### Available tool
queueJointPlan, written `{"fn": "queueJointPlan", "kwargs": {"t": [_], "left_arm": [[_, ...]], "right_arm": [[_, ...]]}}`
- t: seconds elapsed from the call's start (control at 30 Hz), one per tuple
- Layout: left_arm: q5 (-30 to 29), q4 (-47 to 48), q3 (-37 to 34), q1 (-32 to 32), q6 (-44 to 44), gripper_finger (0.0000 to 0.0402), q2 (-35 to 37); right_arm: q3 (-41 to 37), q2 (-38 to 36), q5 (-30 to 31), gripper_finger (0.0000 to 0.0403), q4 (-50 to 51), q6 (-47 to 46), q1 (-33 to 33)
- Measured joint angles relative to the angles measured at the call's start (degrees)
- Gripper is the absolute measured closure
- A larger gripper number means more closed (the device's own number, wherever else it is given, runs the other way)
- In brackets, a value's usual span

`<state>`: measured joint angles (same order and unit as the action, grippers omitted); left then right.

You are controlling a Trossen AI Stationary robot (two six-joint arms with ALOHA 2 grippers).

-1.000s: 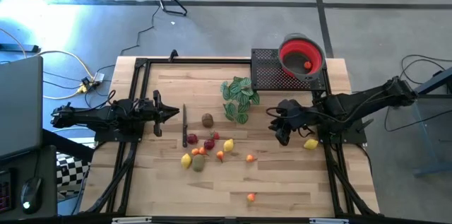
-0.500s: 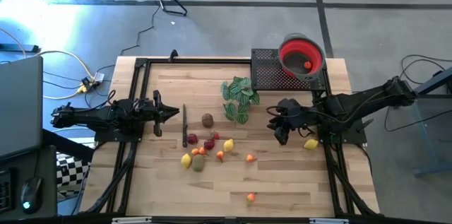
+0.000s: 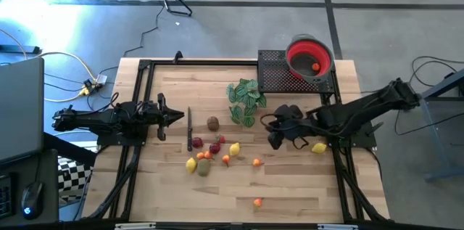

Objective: Pick & Place Fruit
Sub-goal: Put the orange pear into the red colander

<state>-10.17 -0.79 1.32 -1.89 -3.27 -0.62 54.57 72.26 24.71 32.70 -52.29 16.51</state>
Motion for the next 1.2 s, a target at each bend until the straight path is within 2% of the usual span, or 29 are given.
{"fn": "queueJointPlan", "kwargs": {"t": [0.23,0.57,1.2], "left_arm": [[-0.02,-0.29,-0.02,0.00,0.00,0.0368,0.02],[-0.02,-0.38,-0.01,0.00,0.26,0.0368,0.02],[-0.02,-0.55,-0.01,0.00,0.44,0.0368,0.02]], "right_arm": [[0.00,1.34,-2.71,0.0298,-1.70,-0.39,0.00],[0.00,0.82,-2.38,0.0298,-2.16,5.77,-0.02],[0.00,0.80,-2.13,0.0298,-2.18,6.03,-0.03]]}}
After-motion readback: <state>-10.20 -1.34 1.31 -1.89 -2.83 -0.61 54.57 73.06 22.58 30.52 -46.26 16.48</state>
